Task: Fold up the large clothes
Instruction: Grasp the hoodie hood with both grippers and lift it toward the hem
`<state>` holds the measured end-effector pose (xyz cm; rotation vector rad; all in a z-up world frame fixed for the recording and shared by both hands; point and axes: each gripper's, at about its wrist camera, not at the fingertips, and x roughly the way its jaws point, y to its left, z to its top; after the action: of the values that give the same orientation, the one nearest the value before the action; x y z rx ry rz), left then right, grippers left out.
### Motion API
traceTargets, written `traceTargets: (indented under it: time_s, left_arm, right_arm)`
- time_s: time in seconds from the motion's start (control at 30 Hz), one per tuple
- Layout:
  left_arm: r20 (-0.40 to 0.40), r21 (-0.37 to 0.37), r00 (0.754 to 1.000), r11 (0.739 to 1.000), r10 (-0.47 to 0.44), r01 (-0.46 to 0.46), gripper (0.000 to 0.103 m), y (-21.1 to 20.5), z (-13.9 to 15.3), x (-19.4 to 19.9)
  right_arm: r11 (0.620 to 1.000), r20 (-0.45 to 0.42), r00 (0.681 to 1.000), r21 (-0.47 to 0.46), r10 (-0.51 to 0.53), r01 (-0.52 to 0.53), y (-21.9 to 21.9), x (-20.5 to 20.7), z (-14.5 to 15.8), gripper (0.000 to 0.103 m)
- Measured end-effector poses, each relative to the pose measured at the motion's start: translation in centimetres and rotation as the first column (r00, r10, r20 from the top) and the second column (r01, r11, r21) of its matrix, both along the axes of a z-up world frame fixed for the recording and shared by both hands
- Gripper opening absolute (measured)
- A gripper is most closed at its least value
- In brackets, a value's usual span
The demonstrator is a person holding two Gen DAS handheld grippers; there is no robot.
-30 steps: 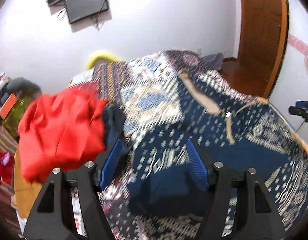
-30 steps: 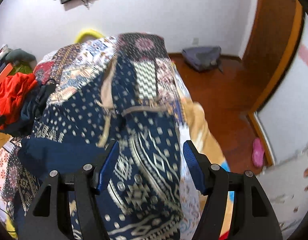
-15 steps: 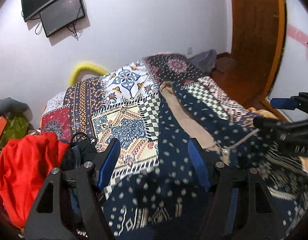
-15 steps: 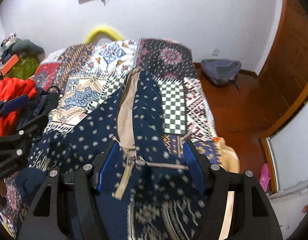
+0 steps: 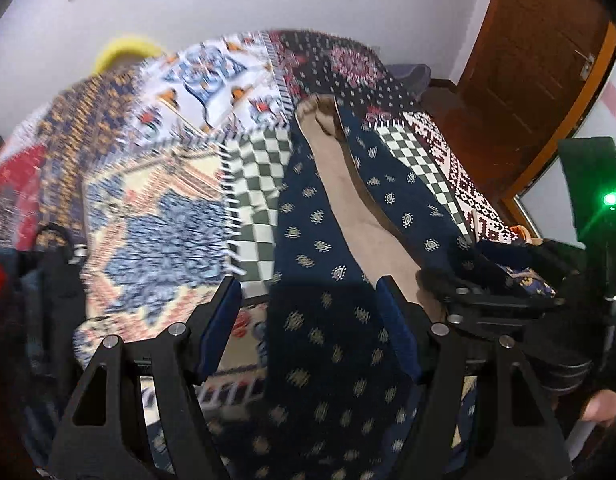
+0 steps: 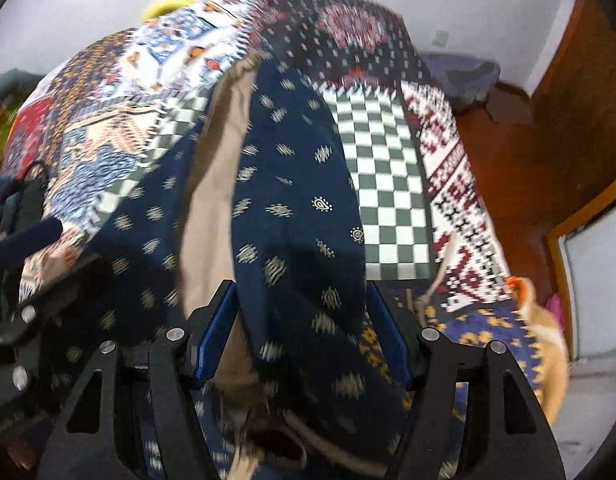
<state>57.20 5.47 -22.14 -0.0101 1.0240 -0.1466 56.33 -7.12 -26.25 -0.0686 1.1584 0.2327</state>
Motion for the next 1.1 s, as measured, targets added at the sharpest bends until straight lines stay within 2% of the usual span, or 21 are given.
traceTargets:
  time_s: [0.1,0.17,0.23,0.27,0.3,0.33,0.4,0.43,0.57,0.7,0.9,1.1]
  left_arm:
    - [-0.058,-0.047,0.998,0.999,0.003,-0.006,0.069,-0.4,-2.2,1.5]
    - [-0.065,-0.039,0.998,0.999,0.022,-0.025,0.069,-0.4,-3.3,2.3]
    - [-0.045,-0.021,0.999,1.000,0.023,-0.023,0.068,-0.7,-3.7,2.5]
    - [-0.034,-0.001,0.999,1.000,0.020,-0.020,0.062,-0.9,-3.8,2.4]
    - [-0.026,0.019,1.000,1.000,0.012,-0.012,0.055,-1.1,-3.8,2.3]
    - [-0.030,0.030,1.000,1.000,0.001,0.000,0.041,-1.2,-4.0,2.3]
    - [-0.010,0.068,1.000,0.997,-0.023,0.024,0.015,-1.5,-3.9,1.7]
    - [0.000,0.091,1.000,0.996,-0.023,0.023,0.006,-1.5,-3.7,1.4]
    - [0.034,0.132,0.999,0.991,-0.032,0.027,0.006,-1.7,-2.3,-0.4]
    - [0.083,0.149,0.994,0.987,-0.065,0.052,0.005,-1.7,0.9,-3.2]
    - [0.132,0.110,0.985,0.989,-0.108,0.094,0.006,-0.9,6.0,-9.1]
    - [0.159,0.097,0.975,0.985,-0.156,0.142,0.006,-0.9,8.4,-16.3]
  right_arm:
    - [0.997,-0.054,0.997,0.047,-0.060,0.063,-0.9,0.9,-1.7,0.062]
    - [0.992,-0.078,0.993,0.078,-0.093,0.099,-1.5,1.1,-2.4,0.062]
    - [0.991,-0.073,0.992,0.079,-0.105,0.111,-2.0,1.1,-2.5,0.051]
    - [0.990,-0.067,0.992,0.084,-0.106,0.111,-2.2,1.0,-2.3,0.048]
    - [0.990,-0.062,0.992,0.090,-0.106,0.112,-2.4,1.0,-2.1,0.041]
    - [0.989,-0.057,0.993,0.097,-0.107,0.113,-2.5,0.8,-1.8,0.031]
    - [0.990,-0.044,0.994,0.091,-0.099,0.103,-2.4,0.5,-1.1,0.021]
    - [0.992,-0.032,0.995,0.083,-0.094,0.097,-2.2,0.3,-0.8,0.018]
    - [0.997,0.052,0.997,0.061,-0.059,0.056,-1.4,-2.0,2.2,0.014]
    - [0.997,0.107,0.994,0.080,-0.029,0.020,-1.5,-4.8,5.3,0.013]
    - [0.987,0.144,0.990,0.157,0.007,-0.030,-2.8,-8.3,8.5,0.013]
    - [0.978,0.162,0.984,0.183,0.072,-0.102,-4.3,-14.3,10.2,0.013]
